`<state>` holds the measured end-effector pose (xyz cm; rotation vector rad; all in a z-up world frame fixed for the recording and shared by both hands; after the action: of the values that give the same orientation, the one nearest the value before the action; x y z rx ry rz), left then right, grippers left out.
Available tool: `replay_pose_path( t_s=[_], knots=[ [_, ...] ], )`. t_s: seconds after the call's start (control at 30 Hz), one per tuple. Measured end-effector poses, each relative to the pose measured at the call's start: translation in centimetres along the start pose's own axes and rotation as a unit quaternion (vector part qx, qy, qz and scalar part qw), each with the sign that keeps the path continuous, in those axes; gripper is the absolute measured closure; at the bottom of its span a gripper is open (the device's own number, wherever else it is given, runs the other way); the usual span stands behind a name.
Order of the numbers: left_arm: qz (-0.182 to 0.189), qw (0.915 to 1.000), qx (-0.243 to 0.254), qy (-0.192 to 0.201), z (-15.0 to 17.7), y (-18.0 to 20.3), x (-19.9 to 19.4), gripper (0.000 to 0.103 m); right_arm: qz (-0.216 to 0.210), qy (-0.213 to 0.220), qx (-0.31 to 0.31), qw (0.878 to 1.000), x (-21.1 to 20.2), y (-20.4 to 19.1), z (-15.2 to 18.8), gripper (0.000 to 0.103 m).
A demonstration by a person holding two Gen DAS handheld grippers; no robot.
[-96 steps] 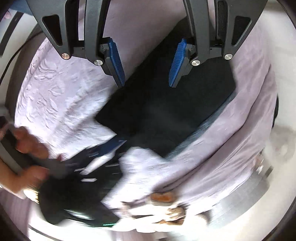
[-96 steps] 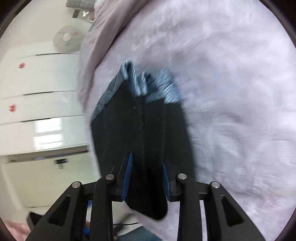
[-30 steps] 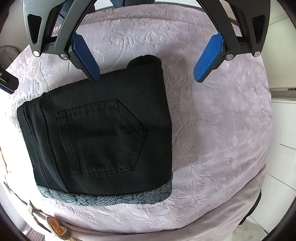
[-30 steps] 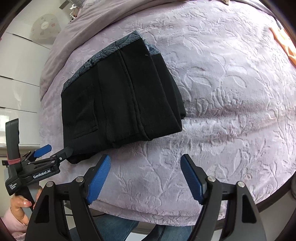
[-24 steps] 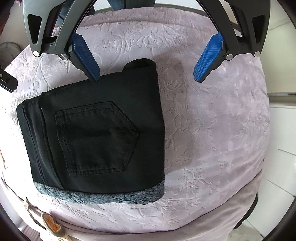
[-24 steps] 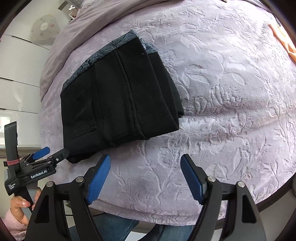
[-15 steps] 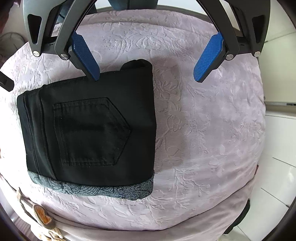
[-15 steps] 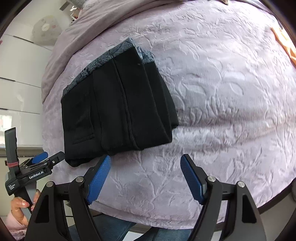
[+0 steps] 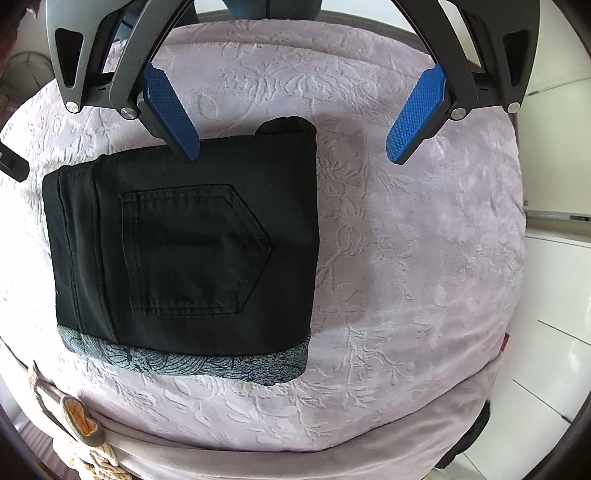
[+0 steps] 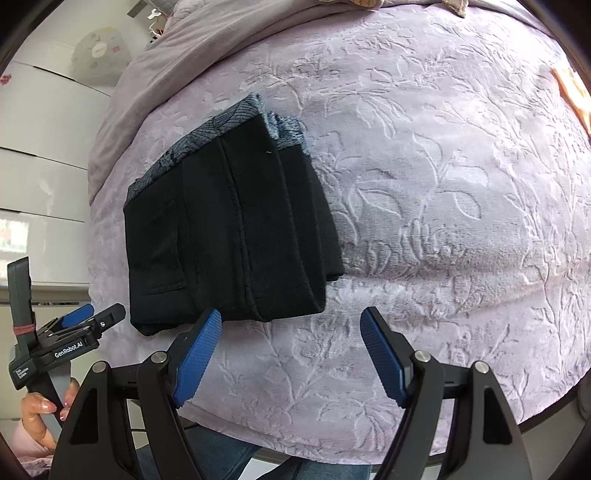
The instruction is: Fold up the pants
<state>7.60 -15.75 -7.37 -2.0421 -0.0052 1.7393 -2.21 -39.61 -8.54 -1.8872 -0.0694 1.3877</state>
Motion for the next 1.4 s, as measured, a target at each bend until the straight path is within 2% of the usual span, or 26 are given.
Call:
replay_pose_path(
  t_s=[0.3,0.67,0.97,1.17,1.4],
  knots=[
    [-0.002,0.9998,-0.013,-0.016,-0.2,-0.8,1.4,0.001,0.005,-0.007,0.018,1.0,-0.1,1.6,-0.4,0.022],
    [0.003,0.9997,-0.009,-0.024,-1.7,-1.2,3.1,0.001,-0.013,-0.015,0.043,0.999,0.6,3.0,-0.9,0.022],
    [0.049,0.9986,-0.014,-0.012,-4.1,-1.7,4.0,0.001,-0.041,-0.034,0.029,0.998,2.1,2.6,-3.0,0.022],
    [0.093,0.9955,-0.013,-0.015,-5.6,-2.0,5.4,0.001,-0.052,-0.05,0.013,0.997,3.5,2.1,-4.6,0.022],
    [0.107,0.9942,-0.008,-0.005,-7.5,-1.9,7.0,0.001,-0.057,-0.07,-0.008,0.996,5.7,2.1,-6.5,0.021]
  ],
)
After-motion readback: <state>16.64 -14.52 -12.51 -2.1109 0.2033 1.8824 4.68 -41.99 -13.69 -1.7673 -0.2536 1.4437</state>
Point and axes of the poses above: each gripper's, at about its wrist camera, not at the fingertips, and x roughly the way its jaws point, y to its right, z to its underside, the point moved 5 cm from there along x, roughly the way its jaws point, and after that the axes turned 15 degrees about -z, right-handed, at the moved point
